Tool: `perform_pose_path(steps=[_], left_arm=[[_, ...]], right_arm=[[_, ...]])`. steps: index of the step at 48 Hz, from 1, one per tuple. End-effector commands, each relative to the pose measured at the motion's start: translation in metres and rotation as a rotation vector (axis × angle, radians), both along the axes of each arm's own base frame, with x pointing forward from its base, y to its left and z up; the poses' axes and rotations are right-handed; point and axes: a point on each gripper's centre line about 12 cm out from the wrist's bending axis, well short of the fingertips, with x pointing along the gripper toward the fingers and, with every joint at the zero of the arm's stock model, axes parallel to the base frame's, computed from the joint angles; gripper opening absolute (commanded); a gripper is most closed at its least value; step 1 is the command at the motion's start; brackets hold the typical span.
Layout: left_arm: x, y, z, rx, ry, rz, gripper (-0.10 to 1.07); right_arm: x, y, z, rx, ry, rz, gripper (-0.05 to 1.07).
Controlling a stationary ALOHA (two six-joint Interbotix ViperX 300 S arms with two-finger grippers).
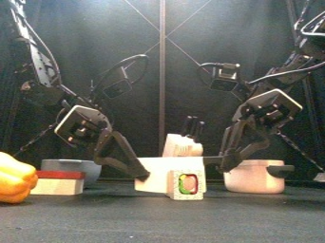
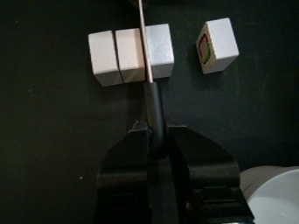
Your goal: Cut sushi roll
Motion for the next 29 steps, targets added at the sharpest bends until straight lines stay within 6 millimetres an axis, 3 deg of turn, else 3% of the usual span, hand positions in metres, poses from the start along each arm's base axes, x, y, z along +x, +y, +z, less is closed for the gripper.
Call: perform_pose_path(steps=[1, 13, 29], left_arm=[[-0.004, -0.003, -0.003, 0.008, 0.025, -0.014, 0.21], [-0.003, -0.003, -0.006, 0.005, 0.034, -0.01, 0.21], [-0.003, -0.017, -0.003, -0.003, 0.037, -0.039, 0.21]], right_arm=[[-0.002, -0.004, 0.0, 0.007, 0.01, -0.021, 0.39], [-0.002, -0.002, -0.003, 0.027, 0.023, -0.036, 0.39], [-0.002, 0.025, -0.002, 0.109, 0.046, -0.045, 0.39]])
